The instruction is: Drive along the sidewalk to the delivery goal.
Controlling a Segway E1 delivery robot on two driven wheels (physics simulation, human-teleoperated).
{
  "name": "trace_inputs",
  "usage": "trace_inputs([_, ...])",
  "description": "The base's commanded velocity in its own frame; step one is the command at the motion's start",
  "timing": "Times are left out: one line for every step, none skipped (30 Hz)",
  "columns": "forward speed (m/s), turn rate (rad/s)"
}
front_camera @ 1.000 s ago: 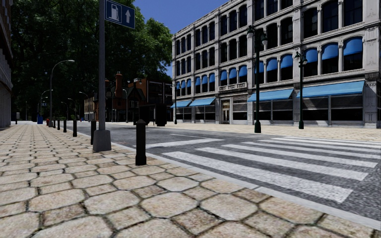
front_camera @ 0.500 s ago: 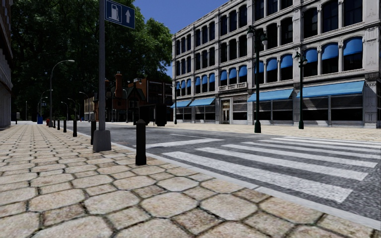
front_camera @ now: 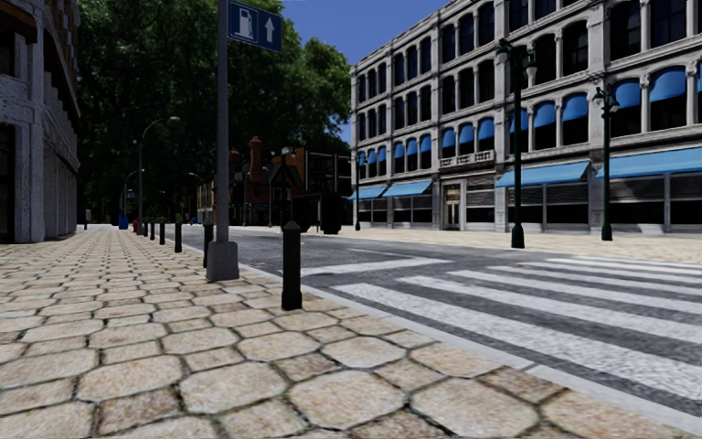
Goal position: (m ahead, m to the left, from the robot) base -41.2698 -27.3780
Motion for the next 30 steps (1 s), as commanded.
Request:
trace_inputs([0.86,0.58])
trace_inputs([0.85,0.62])
trace_inputs([0.85,0.62])
trace_inputs([0.83,0.65])
trace_inputs([0.82,0.67])
trace_inputs([0.82,0.67])
trace_inputs([0.82,0.67])
trace_inputs([0.81,0.67])
trace_inputs([0.81,0.67])
trace_inputs([0.81,0.67])
trace_inputs([0.81,0.70])
trace_inputs([0.81,0.70])
trace_inputs([0.81,0.73])
trace_inputs([0.81,0.76])
trace_inputs([0.81,0.80])
trace_inputs([0.81,0.80])
trace_inputs([0.80,0.81])
trace_inputs([0.80,0.81])
trace_inputs([0.80,0.81])
trace_inputs([0.80,0.81])
trace_inputs([0.80,0.81])
trace_inputs([0.80,0.82])
trace_inputs([0.80,0.83])
trace_inputs([0.80,0.83])
trace_inputs([0.84,0.84])
trace_inputs([0.91,0.84])
trace_inputs([0.94,0.84])
trace_inputs([0.98,0.84])
trace_inputs([0.98,0.84])
trace_inputs([1.00,0.84])
